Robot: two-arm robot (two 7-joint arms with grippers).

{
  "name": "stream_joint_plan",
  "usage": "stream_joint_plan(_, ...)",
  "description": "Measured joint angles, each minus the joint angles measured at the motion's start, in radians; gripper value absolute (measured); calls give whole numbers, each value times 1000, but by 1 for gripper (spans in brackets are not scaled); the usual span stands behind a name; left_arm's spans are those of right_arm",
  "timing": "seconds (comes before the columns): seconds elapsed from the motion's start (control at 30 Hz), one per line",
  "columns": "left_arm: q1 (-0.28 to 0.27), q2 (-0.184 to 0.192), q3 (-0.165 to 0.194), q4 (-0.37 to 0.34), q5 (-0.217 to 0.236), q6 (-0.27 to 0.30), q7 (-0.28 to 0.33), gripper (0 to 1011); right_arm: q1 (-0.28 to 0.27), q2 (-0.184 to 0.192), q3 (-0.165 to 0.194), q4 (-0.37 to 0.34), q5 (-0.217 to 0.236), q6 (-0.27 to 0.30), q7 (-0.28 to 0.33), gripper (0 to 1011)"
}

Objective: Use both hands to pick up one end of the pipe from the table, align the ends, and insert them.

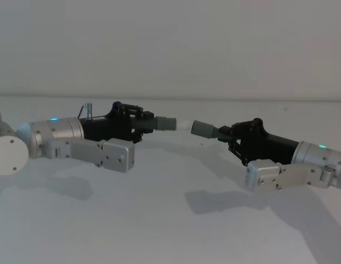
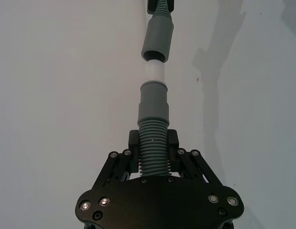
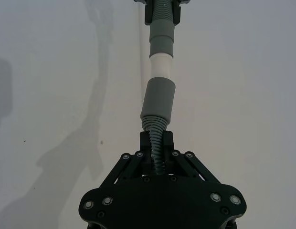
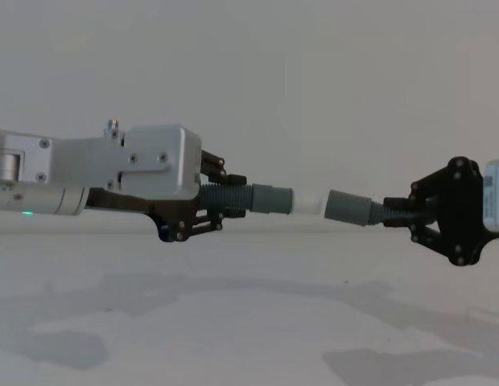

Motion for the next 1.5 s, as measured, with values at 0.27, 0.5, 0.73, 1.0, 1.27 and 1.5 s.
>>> stream_joint_plan(0.27, 0, 0, 0, 0, 0, 0, 0, 322, 2, -1, -8, -8, 2, 20, 5, 125)
stream_joint_plan(0.5, 0, 0, 0, 0, 0, 0, 0, 322, 5, 0, -14, -13, 1, 34, 8, 125)
stream_joint_plan(0.73, 0, 0, 0, 0, 0, 0, 0, 322, 7, 3, -21, -21, 1, 46, 13, 125)
stream_joint_plan(1.0, 0, 0, 0, 0, 0, 0, 0, 322, 11, 4, -28, -24, 0, 53, 15, 125)
stream_joint_plan(1.27, 0, 0, 0, 0, 0, 0, 0, 322, 18, 1, -34, -23, -1, 58, 18, 125)
stream_joint_plan(1.5, 0, 0, 0, 0, 0, 0, 0, 322, 24, -3, -37, -17, -1, 61, 18, 125)
